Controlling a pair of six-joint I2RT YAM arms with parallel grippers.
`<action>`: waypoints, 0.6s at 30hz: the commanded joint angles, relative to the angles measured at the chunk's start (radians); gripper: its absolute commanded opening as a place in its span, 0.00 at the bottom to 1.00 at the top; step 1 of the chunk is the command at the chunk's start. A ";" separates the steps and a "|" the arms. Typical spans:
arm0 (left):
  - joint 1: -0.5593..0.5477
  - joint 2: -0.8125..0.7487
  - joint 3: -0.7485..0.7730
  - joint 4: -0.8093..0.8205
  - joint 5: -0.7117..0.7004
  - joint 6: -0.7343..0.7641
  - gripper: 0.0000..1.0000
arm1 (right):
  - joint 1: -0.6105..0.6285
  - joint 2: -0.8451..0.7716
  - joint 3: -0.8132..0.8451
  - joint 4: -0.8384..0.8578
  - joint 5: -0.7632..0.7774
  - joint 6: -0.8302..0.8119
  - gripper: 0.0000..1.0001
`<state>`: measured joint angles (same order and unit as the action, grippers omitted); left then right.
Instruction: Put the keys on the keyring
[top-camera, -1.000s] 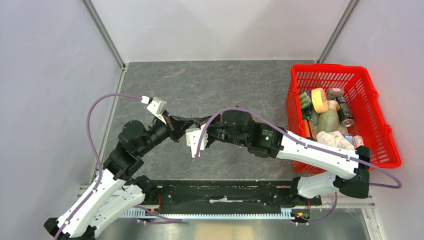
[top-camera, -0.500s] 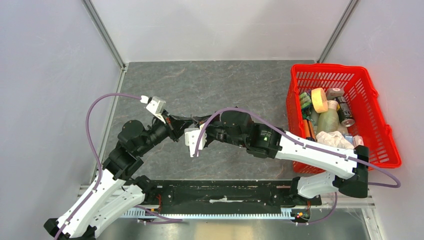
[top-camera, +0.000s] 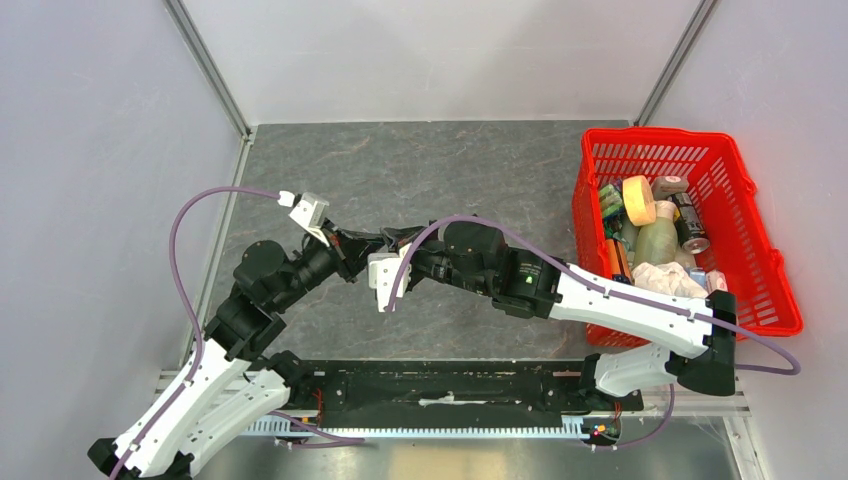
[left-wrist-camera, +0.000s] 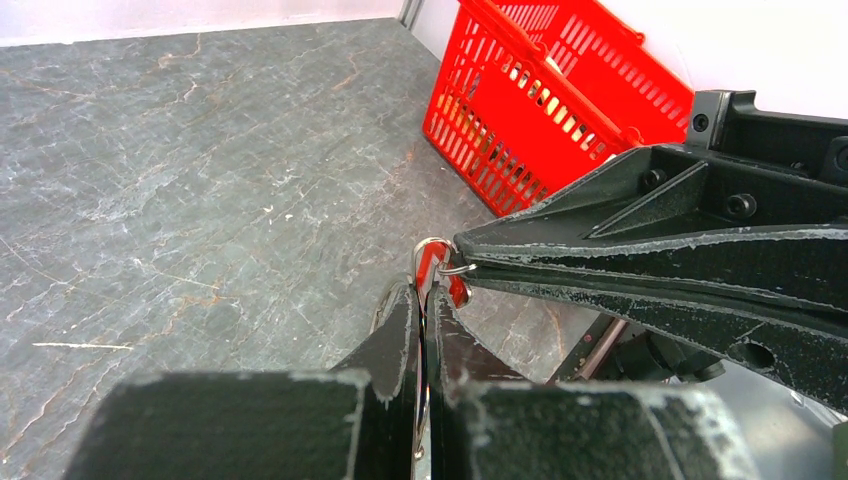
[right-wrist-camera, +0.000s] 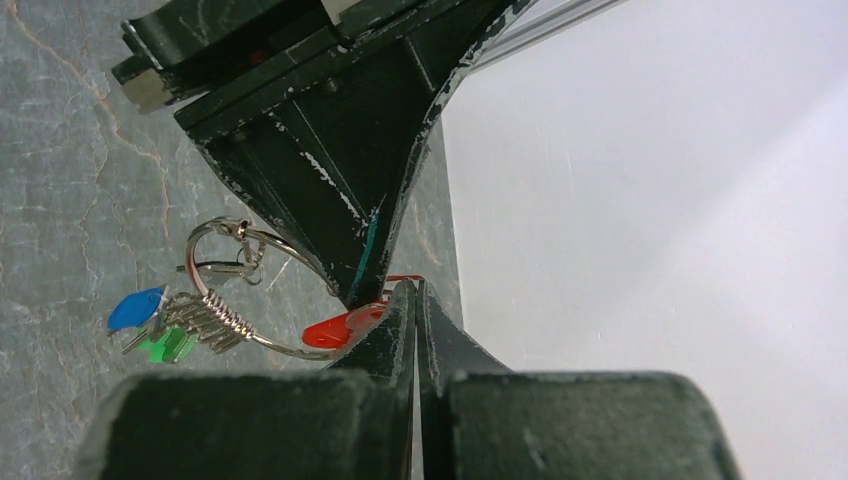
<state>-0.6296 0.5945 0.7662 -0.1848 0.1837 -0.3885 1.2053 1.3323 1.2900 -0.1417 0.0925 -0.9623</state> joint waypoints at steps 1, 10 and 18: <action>-0.007 -0.020 0.043 0.065 0.070 -0.009 0.02 | -0.012 0.001 -0.008 0.114 0.058 -0.024 0.00; -0.007 -0.019 0.044 0.072 0.102 -0.004 0.02 | -0.036 -0.001 0.005 0.119 0.063 -0.005 0.00; -0.007 -0.017 0.039 0.093 0.146 -0.004 0.02 | -0.053 -0.003 0.005 0.135 0.064 0.009 0.00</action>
<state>-0.6243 0.5919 0.7662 -0.1703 0.1864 -0.3882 1.1889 1.3323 1.2835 -0.1055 0.0875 -0.9520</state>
